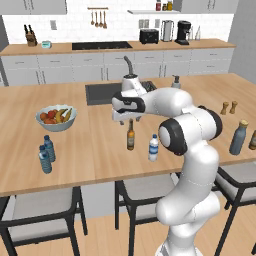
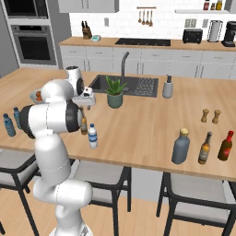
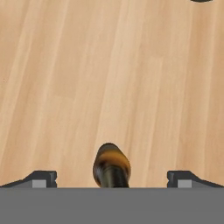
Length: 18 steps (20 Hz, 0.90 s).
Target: Move the plastic bottles in the middle to the plastics group, and the glass bottles in the middle to the glass group.
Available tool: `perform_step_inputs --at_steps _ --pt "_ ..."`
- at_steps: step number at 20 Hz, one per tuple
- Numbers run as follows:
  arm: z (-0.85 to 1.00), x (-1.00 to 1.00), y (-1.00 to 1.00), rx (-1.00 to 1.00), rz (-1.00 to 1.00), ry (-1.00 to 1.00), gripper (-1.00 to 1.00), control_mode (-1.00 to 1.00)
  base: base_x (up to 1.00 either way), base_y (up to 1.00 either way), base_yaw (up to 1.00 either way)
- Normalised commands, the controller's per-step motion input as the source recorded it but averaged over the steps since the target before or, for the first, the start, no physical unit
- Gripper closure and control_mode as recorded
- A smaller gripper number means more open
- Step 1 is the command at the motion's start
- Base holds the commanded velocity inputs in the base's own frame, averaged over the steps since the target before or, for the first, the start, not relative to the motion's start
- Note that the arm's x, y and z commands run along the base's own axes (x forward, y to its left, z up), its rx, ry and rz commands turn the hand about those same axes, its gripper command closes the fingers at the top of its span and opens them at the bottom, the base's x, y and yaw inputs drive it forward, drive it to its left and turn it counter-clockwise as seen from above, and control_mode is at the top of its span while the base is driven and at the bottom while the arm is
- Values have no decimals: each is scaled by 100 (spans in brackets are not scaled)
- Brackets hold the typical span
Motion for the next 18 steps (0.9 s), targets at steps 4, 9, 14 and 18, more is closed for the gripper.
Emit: perform_step_inputs --at_steps 4,9,14,18 --pt "0 0 -4 -1 0 0 -100 -100 0 0 0" --pt "0 0 -2 0 0 0 -100 -100 0 0 0" --pt "-1 -4 0 0 0 0 -100 -100 0 0 0" --pt "0 -3 0 0 0 0 -100 -100 0 0 0"
